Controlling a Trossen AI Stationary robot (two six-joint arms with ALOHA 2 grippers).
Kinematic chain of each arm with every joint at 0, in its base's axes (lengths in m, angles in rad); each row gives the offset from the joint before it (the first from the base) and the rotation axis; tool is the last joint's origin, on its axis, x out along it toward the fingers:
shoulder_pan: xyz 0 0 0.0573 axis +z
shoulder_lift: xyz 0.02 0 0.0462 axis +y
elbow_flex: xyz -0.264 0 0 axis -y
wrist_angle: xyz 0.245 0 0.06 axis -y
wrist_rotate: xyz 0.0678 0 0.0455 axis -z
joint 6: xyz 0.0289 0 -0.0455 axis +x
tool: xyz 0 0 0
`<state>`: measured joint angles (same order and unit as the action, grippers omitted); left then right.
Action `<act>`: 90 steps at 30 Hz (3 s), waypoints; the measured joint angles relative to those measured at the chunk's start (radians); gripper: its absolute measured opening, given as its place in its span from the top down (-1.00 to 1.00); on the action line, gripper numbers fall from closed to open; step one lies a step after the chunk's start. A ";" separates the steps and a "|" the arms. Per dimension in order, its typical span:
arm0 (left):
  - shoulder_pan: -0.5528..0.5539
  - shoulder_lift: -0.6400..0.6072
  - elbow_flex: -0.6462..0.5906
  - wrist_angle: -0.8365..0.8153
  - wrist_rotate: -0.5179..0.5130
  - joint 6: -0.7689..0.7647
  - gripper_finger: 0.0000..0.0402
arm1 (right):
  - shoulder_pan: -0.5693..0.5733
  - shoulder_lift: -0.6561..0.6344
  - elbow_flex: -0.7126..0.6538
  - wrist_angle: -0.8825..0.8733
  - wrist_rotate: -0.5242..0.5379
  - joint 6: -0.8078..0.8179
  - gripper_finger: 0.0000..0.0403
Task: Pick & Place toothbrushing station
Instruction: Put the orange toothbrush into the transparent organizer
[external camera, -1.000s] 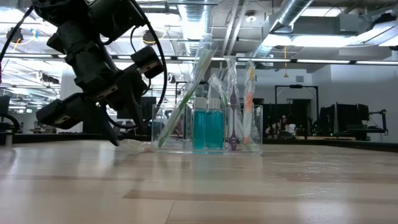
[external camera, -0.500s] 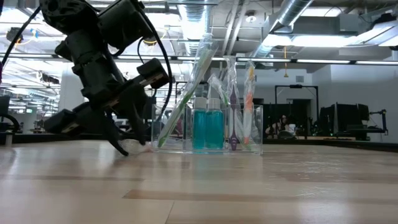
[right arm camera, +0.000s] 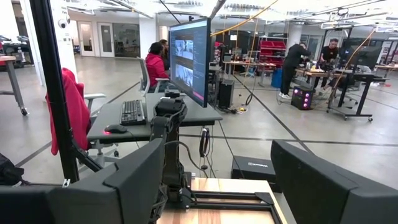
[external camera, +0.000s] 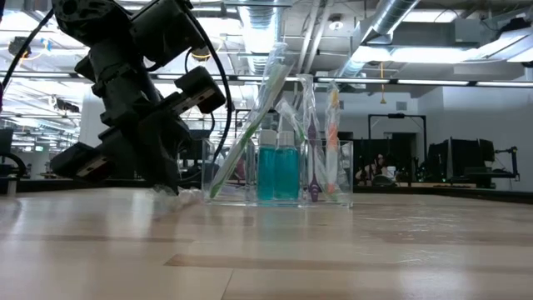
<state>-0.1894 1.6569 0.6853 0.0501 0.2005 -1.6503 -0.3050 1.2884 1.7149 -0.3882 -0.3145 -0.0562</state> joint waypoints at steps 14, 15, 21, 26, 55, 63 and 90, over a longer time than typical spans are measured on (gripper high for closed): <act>0.000 -0.240 -0.091 -0.013 -0.093 -0.016 1.00 | -0.005 0.000 0.000 0.000 0.000 -0.005 -0.42; 0.000 -0.271 -0.102 -0.010 -0.104 -0.022 1.00 | -0.005 0.000 0.000 0.000 0.000 -0.005 -0.42; 0.000 -0.494 -0.165 0.085 -0.229 -0.027 1.00 | -0.005 0.000 0.000 0.000 0.000 -0.048 -0.42; 0.004 -0.640 -0.179 0.264 -0.320 0.001 1.00 | 0.000 0.002 0.000 -0.006 0.001 -0.136 -0.42; 0.114 -0.571 0.053 0.787 -0.016 0.015 1.00 | 0.335 0.355 0.278 -0.217 0.323 -0.612 -0.42; 0.120 -0.569 0.060 0.794 -0.006 0.023 1.00 | 0.377 0.493 0.484 -0.361 0.323 -0.634 -0.42; 0.119 -0.570 0.060 0.806 0.008 0.030 1.00 | 0.398 0.532 0.539 -0.356 0.327 -0.651 -0.22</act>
<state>-0.0708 1.0874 0.7456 0.8558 0.2081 -1.6203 0.0933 1.8206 2.2543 -0.7444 0.0124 -0.7074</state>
